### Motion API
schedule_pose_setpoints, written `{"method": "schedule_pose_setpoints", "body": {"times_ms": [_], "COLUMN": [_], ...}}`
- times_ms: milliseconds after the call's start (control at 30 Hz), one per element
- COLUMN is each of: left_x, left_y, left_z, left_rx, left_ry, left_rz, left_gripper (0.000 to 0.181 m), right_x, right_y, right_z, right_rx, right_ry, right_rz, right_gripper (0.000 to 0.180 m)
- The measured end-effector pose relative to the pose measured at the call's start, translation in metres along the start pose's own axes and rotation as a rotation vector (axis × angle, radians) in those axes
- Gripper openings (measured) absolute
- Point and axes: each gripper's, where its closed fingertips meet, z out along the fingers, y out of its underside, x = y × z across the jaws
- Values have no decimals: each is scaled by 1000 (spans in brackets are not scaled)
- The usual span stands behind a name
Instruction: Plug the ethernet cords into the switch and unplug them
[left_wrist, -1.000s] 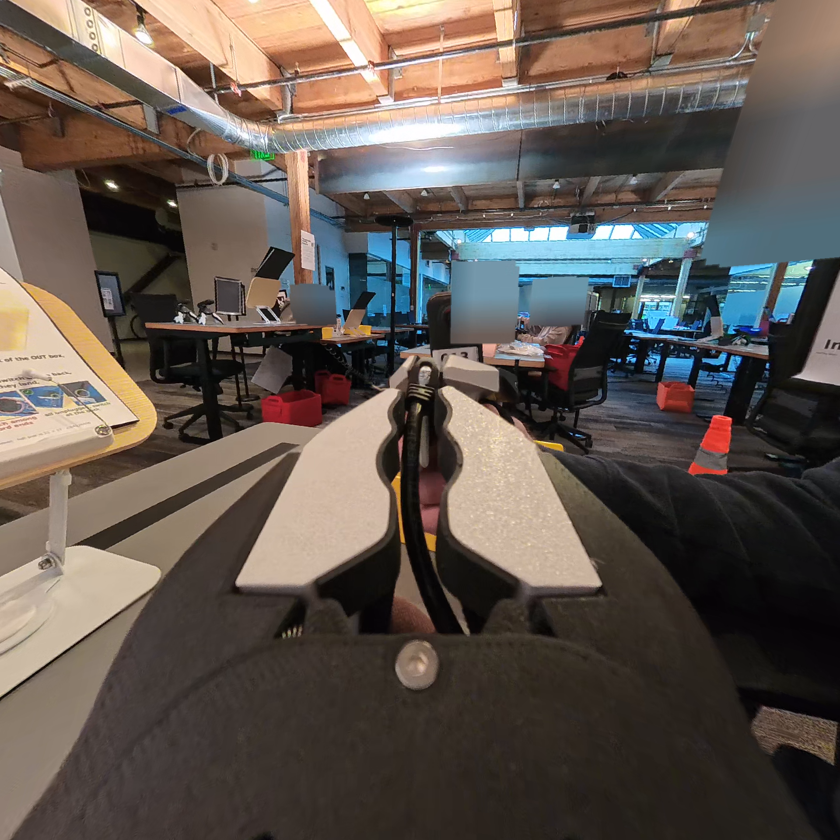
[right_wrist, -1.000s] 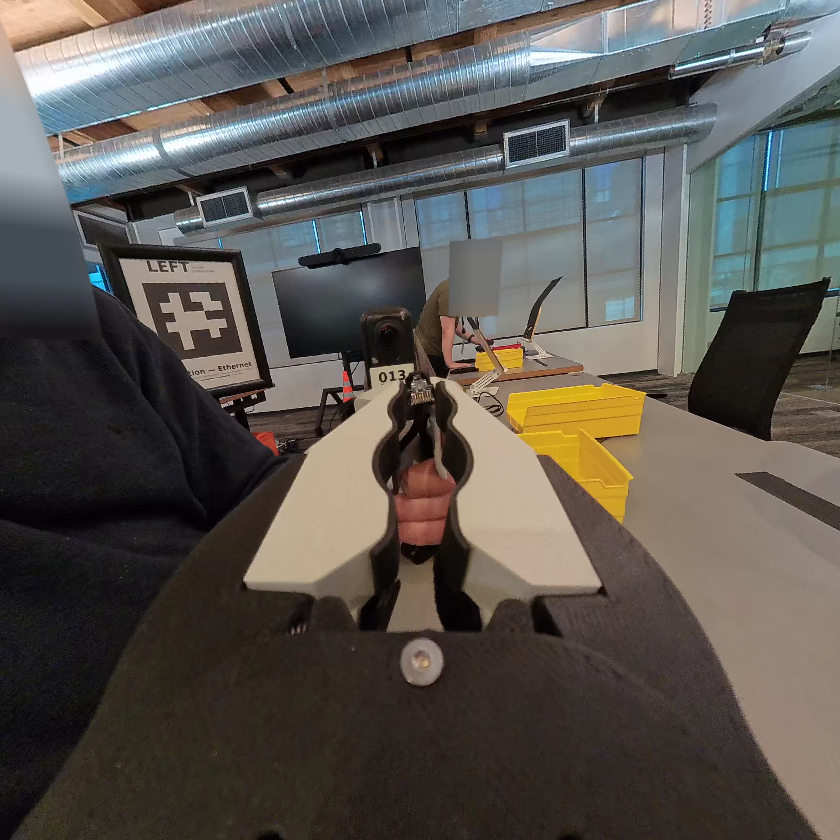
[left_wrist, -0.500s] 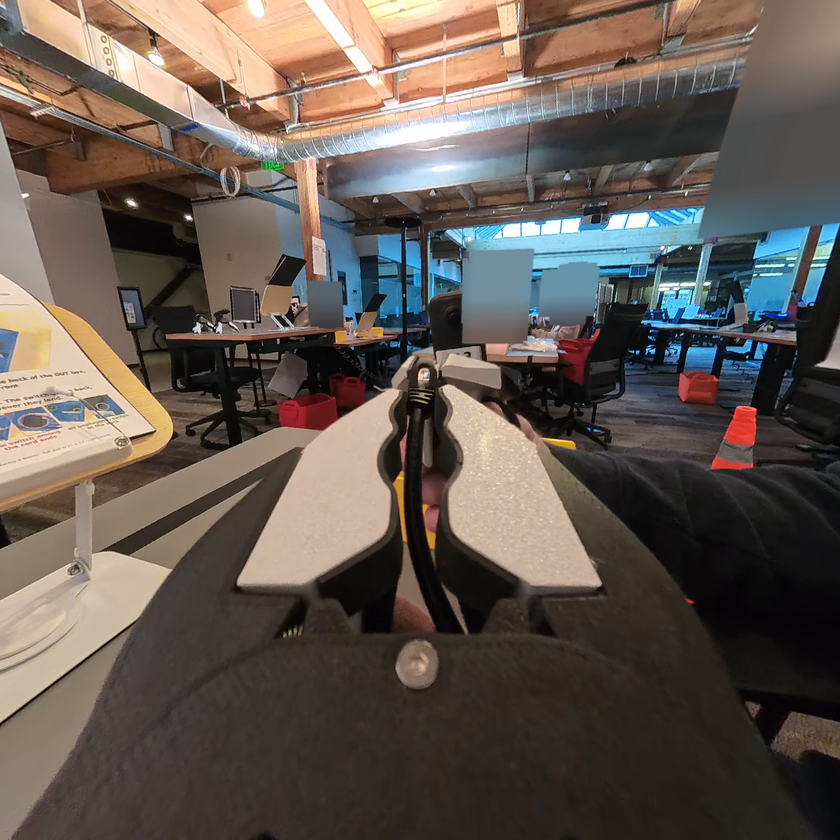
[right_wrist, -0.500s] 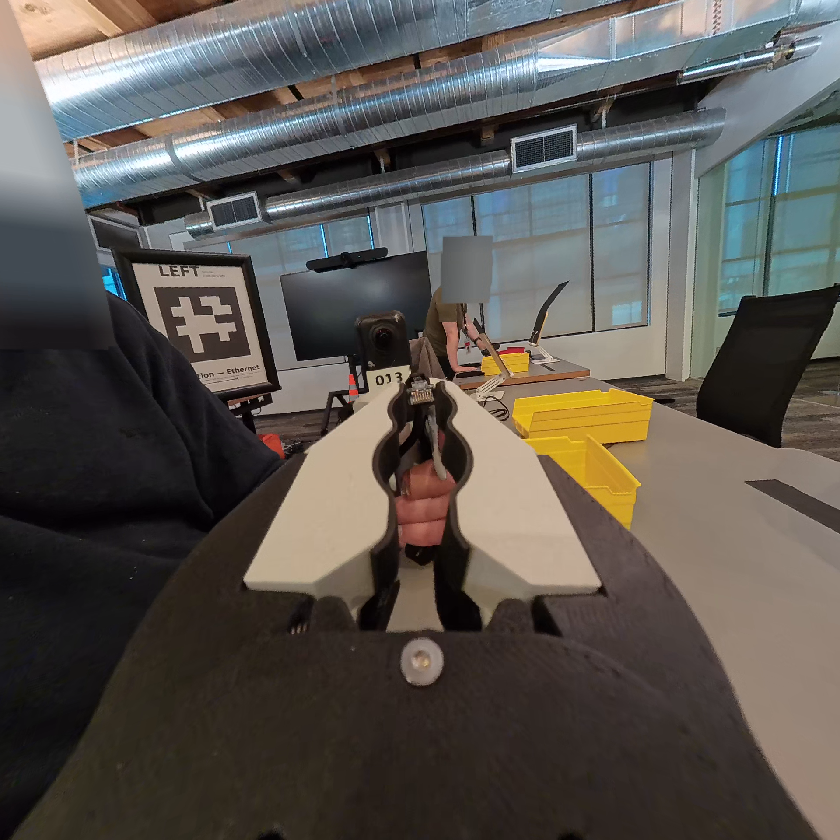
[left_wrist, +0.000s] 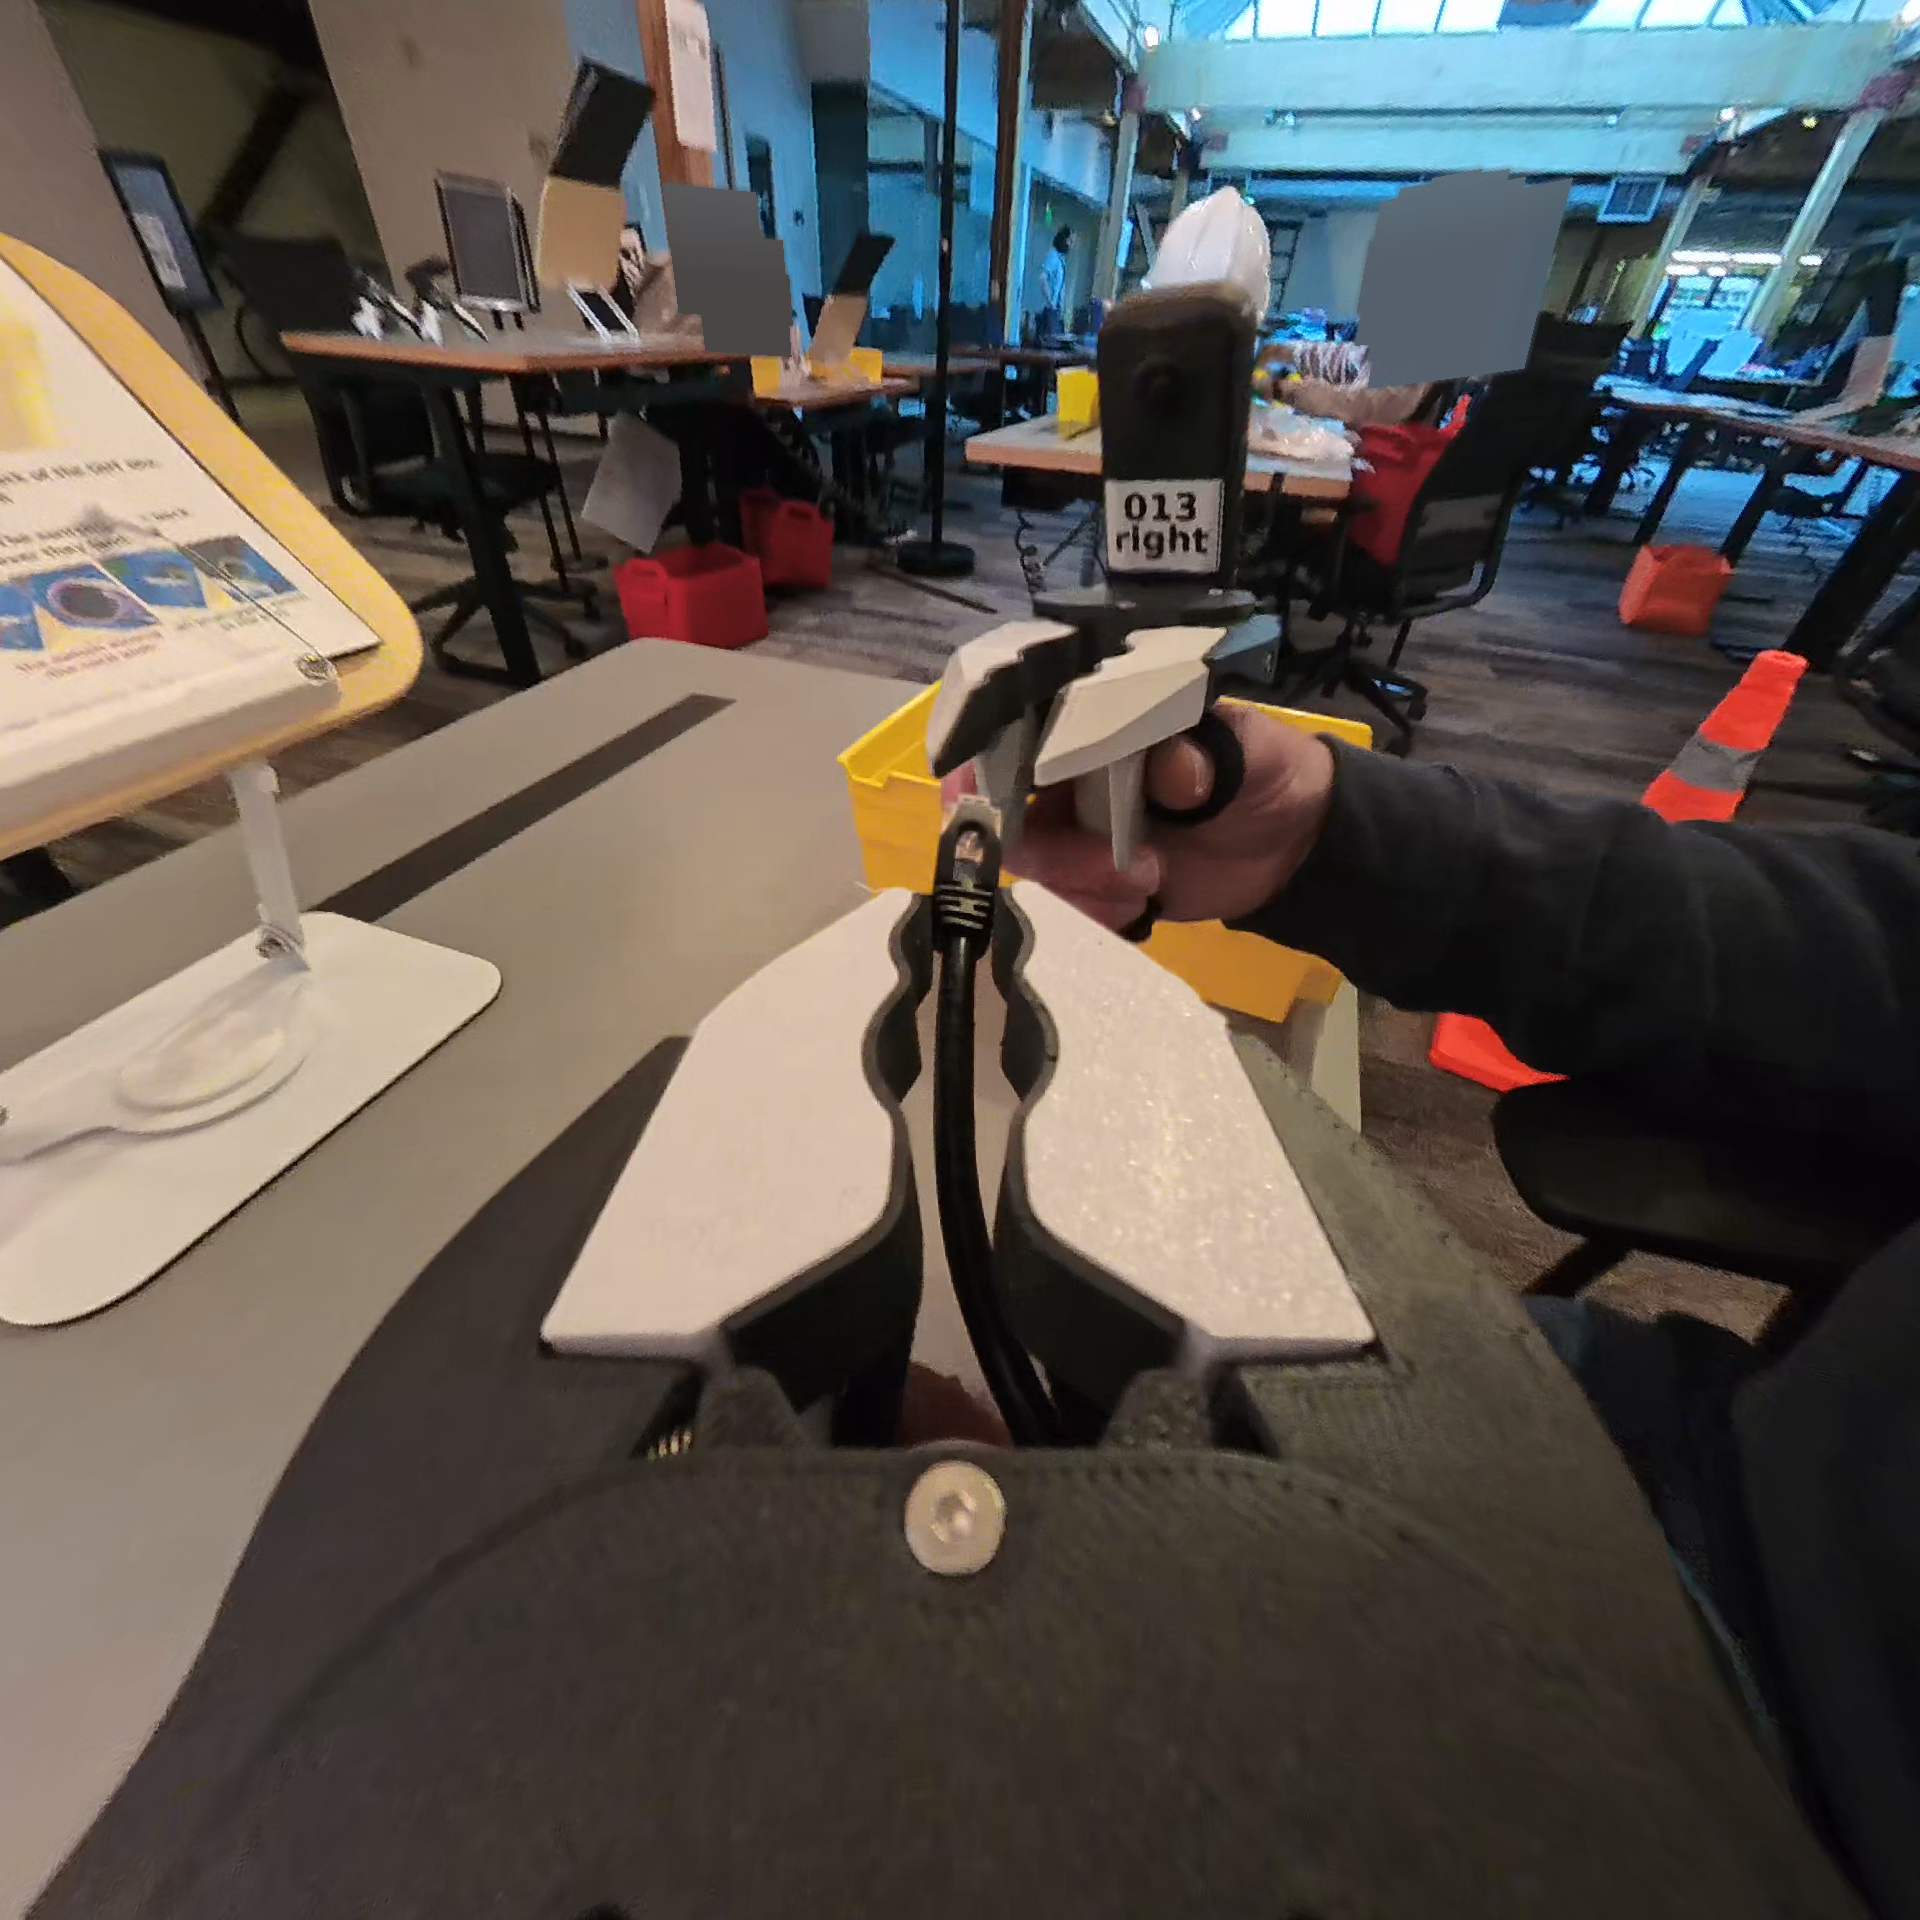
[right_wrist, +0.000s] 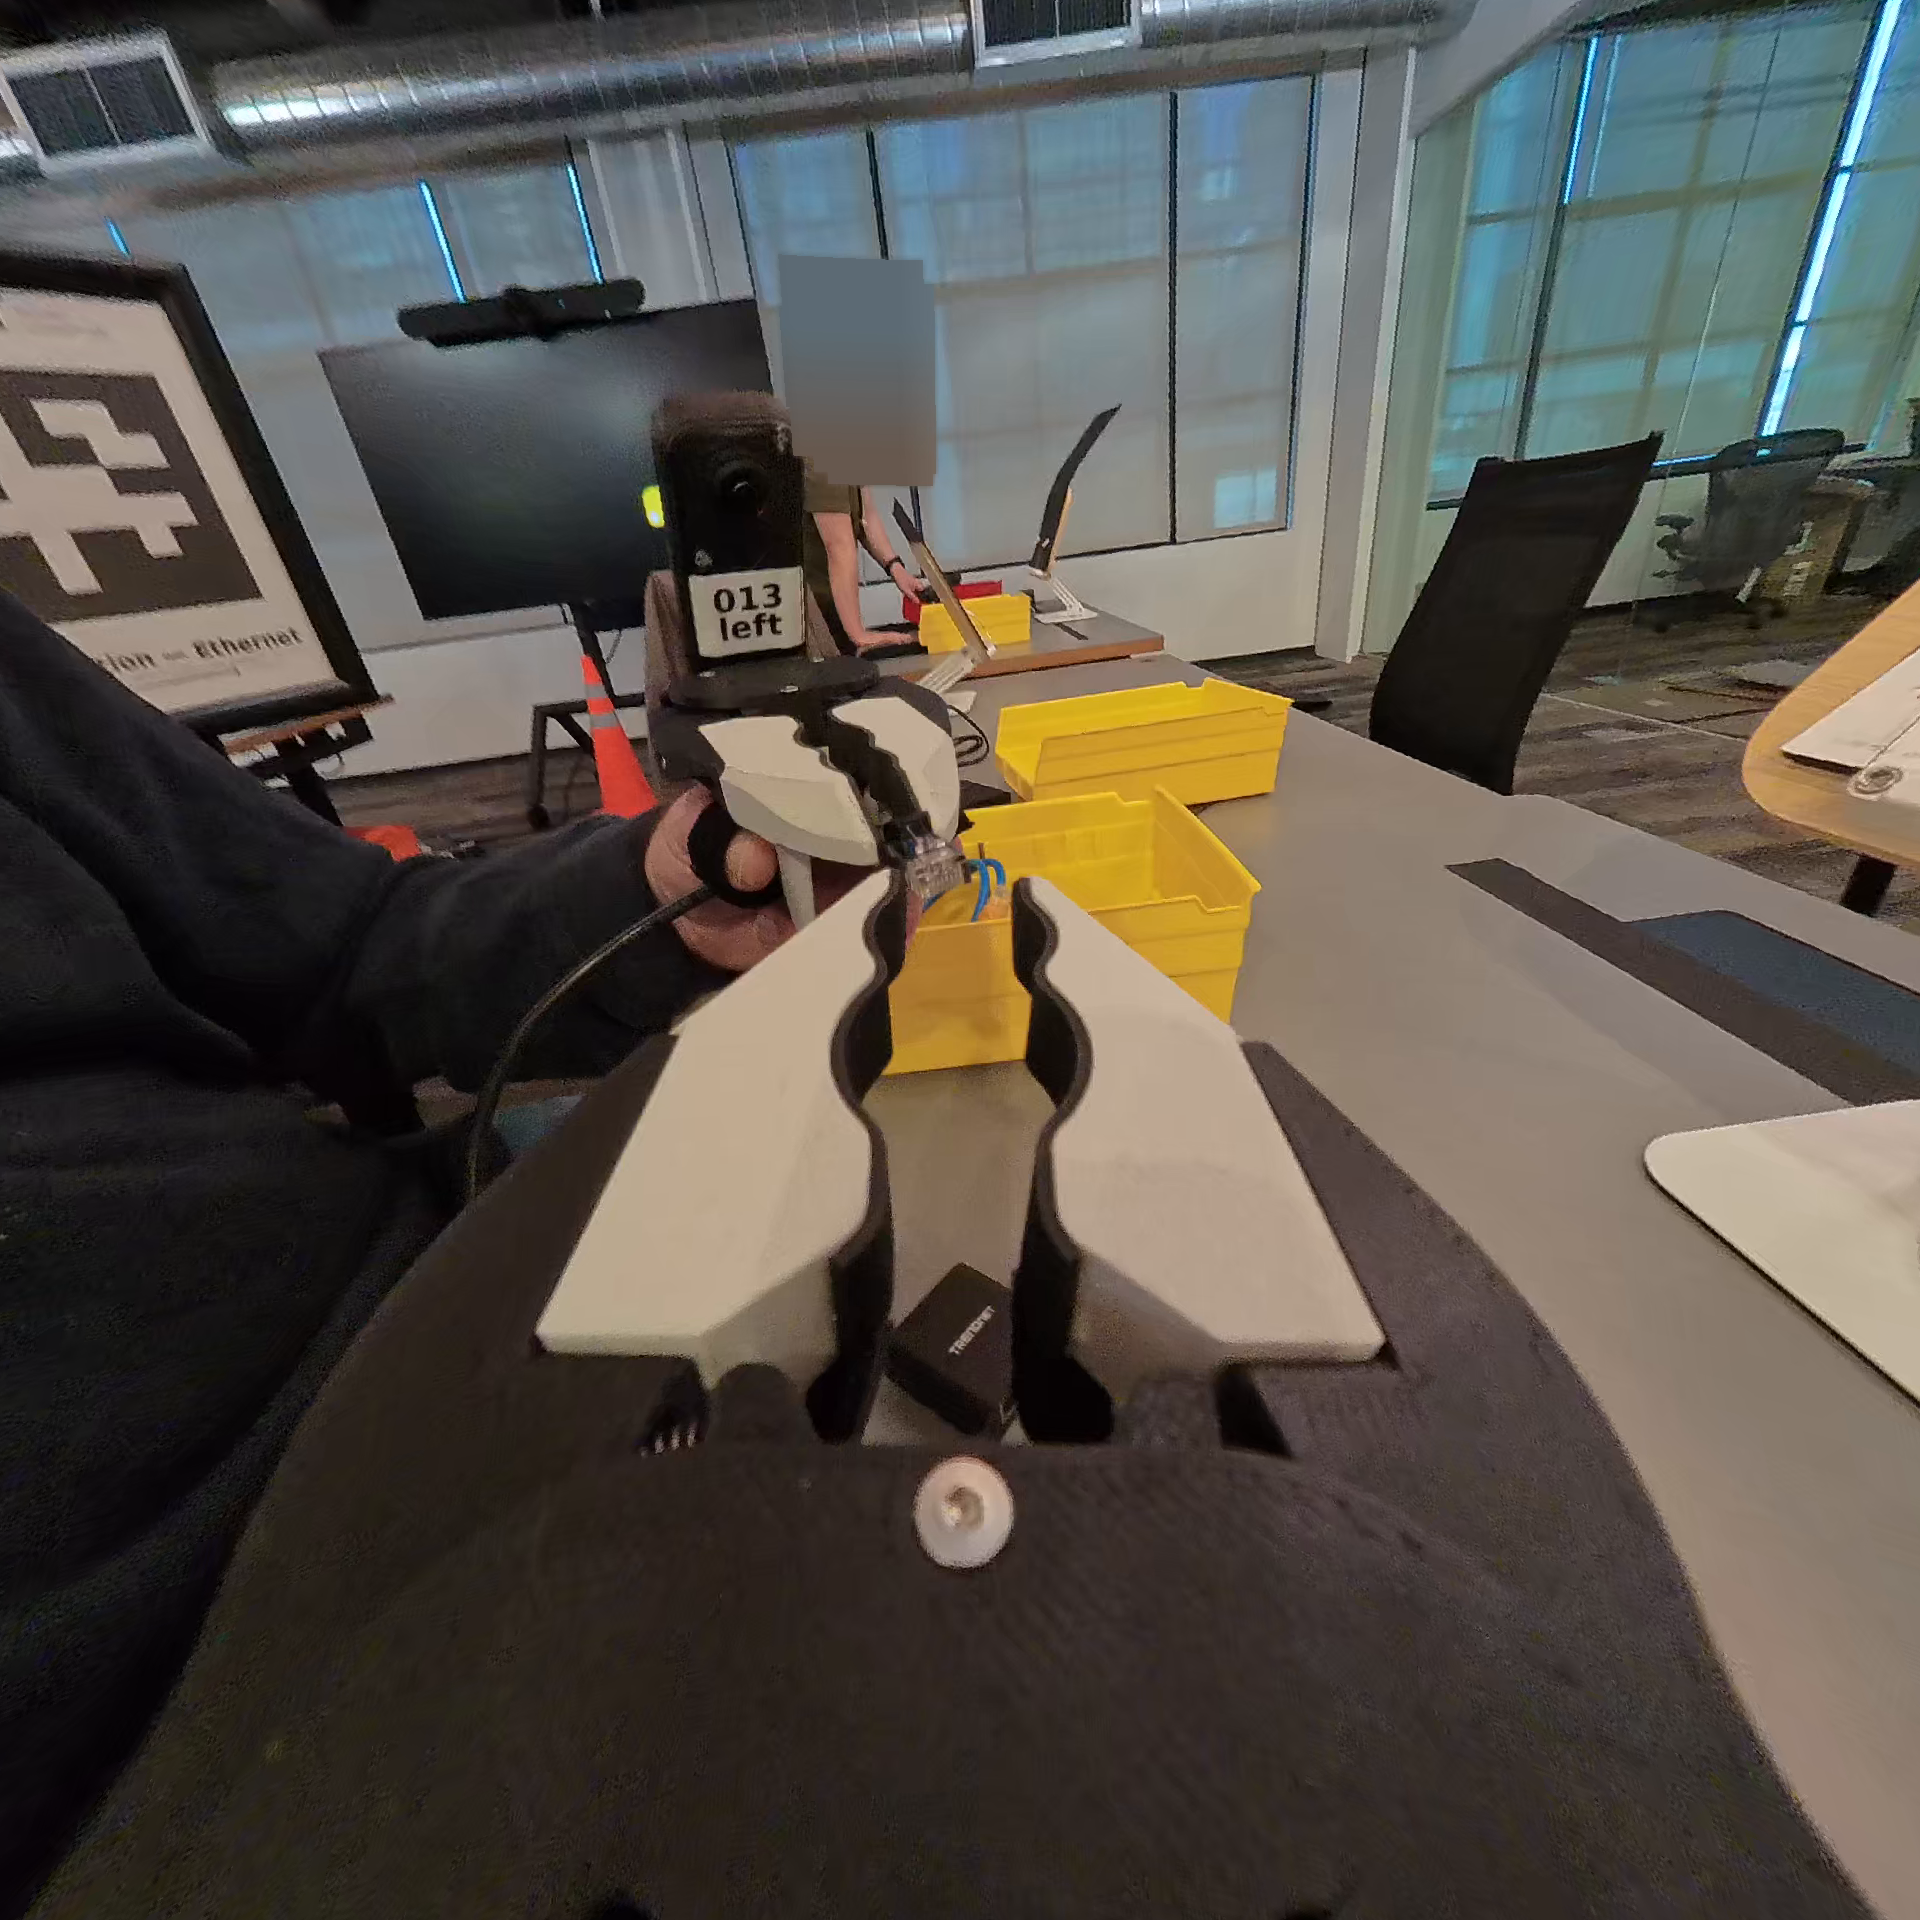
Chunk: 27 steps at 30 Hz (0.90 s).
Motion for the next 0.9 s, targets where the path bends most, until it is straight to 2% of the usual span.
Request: {"method": "schedule_pose_setpoints", "body": {"times_ms": [167, 300, 433, 567, 667, 733, 833, 900], "left_x": [7, 14, 19, 17, 20, 19, 13, 12], "left_y": [5, 8, 5, -9, -10, -9, -15, -16], "left_z": [-3, -2, -3, -3, -4, -3, -3, -1], "left_rx": [-34, -69, -91, -3, 35, 45, 95, 118], "left_ry": [77, 122, 152, 158, 173, 146, 92, 91], "left_rz": [-6, 10, 33, -5, -23, -8, -5, -21], "left_gripper": [11, 11, 11, 12, 29, 27, 12, 11], "right_x": [-9, -21, -29, -28, -26, -24, -25, -24], "right_y": [14, 20, 17, 4, 1, -1, -3, -5], "right_z": [18, 26, 25, 26, 27, 26, 26, 25], "right_rx": [-127, -161, -125, -10, 38, 70, 107, 130], "right_ry": [1, -61, -117, -132, -123, -118, -136, -143], "right_rz": [-108, -135, -112, -42, -8, 10, 46, 72], "right_gripper": [31, 14, 12, 11, 11, 11, 11, 10]}}
